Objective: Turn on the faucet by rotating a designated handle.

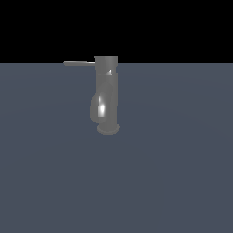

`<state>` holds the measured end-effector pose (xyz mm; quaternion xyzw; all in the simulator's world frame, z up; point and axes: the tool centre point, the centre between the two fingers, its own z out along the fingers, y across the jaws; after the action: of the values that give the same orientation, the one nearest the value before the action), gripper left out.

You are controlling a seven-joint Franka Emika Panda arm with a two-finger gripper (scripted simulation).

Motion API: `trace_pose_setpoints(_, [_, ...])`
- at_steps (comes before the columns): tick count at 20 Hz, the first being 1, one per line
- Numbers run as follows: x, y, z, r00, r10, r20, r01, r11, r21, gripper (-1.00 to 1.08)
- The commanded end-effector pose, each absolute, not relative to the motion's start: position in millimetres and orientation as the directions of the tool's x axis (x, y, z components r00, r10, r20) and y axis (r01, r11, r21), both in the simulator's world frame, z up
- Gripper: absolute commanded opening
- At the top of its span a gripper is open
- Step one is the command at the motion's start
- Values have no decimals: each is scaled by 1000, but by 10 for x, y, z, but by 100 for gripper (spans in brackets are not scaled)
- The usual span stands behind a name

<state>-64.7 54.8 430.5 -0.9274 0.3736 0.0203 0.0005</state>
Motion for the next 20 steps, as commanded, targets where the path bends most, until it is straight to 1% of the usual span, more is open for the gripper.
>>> trace_pose_setpoints(1, [-513, 611, 4241, 679, -733, -36, -733, -680, 14, -100])
trace_pose_setpoints(20, [398, 1144, 3576, 319, -948, -16, -948, -319, 13, -100])
